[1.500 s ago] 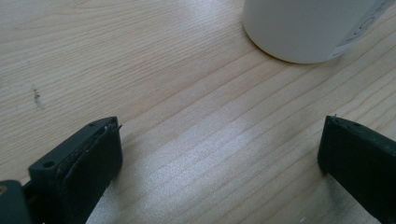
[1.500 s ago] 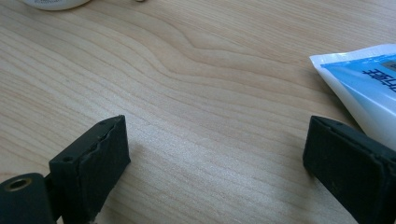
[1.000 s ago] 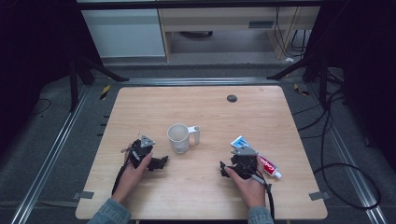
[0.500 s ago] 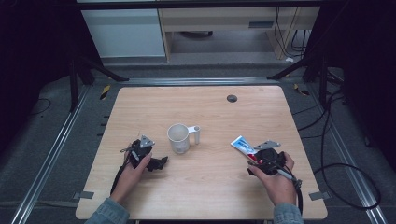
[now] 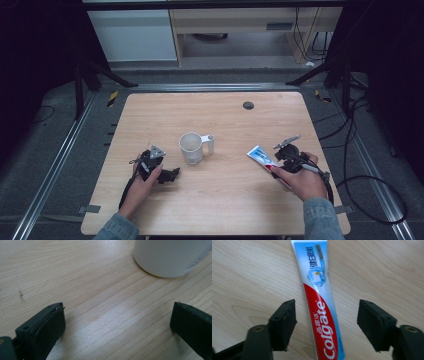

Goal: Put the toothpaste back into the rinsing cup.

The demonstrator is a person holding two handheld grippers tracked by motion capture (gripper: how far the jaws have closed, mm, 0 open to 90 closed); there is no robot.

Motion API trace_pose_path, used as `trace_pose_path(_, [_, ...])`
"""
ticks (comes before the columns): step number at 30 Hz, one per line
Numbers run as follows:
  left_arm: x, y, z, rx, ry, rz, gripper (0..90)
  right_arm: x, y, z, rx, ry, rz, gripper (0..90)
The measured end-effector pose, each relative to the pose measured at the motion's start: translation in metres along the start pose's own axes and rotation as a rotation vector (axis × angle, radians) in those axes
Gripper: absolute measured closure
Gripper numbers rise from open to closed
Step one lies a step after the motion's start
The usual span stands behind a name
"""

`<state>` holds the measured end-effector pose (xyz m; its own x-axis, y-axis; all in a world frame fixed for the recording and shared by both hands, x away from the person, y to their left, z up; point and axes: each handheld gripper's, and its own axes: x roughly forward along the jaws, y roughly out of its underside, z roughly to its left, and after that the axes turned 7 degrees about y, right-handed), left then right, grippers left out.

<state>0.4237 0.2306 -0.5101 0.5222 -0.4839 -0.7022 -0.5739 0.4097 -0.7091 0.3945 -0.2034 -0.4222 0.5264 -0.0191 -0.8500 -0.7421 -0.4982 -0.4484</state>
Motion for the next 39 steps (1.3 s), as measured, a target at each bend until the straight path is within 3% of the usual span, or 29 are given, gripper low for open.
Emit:
trace_pose_path(5, [0.0, 0.0, 0.0, 0.0, 0.0, 0.0, 0.0, 0.016, -0.015, 0.004, -0.058, -0.028, 0.095, 38.0])
trace_pose_path(12, [0.0, 0.0, 0.0, 0.0, 0.0, 0.0, 0.0, 0.033, -0.026, 0.001, -0.058, -0.063, 0.139, 41.9])
trace_pose_path(20, [0.0, 0.0, 0.0, 0.001, 0.002, -0.002, 0.0, 0.051, -0.046, 0.001, -0.082, -0.084, 0.226, 47.3])
trace_pose_path(26, [0.0, 0.0, -0.001, 0.0, 0.003, -0.005, 0.0, 0.061, -0.056, 0.007, -0.137, -0.089, 0.261, 51.0])
trace_pose_path(39, [0.0, 0.001, -0.001, 0.002, 0.005, -0.004, 0.0, 0.076, -0.063, 0.011, -0.159, -0.095, 0.298, 48.7])
